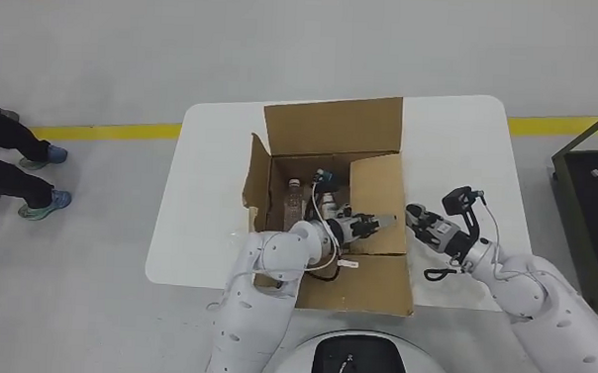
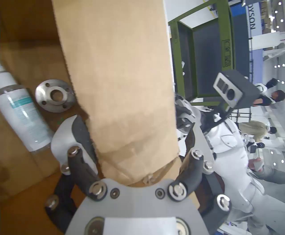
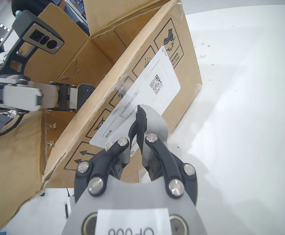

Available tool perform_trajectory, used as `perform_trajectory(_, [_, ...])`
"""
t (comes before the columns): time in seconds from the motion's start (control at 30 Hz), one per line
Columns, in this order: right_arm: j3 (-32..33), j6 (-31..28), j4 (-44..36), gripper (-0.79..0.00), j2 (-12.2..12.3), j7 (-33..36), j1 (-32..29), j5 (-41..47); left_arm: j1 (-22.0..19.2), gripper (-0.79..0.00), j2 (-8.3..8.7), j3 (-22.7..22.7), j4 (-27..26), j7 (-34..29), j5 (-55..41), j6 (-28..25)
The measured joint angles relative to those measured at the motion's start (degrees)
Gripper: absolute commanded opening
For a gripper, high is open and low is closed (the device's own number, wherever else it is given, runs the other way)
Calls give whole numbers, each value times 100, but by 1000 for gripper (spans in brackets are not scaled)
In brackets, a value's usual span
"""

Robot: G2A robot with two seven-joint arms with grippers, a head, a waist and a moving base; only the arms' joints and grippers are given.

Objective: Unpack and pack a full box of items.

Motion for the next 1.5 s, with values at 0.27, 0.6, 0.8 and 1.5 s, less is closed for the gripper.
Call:
perform_trajectory(0.27, [0, 8, -23, -785, -4, 19, 24, -7, -60, 0, 27, 80, -422, -67, -460, 31])
perform_trajectory(0.6, [244, 120, -74, -785, 4, -9, -74, 518, -356, 0, 17, 546, -958, -49, -734, 90])
perform_trajectory(0.8, [857, 335, -235, -573, 56, 397, -186, 1953, -792, 0, -60, 1234, -672, -16, -645, -26])
perform_trajectory(1.5, [1671, 571, -223, -570, 178, 2120, -405, 4696, -1474, 0, -274, 2416, 470, 83, -433, -101])
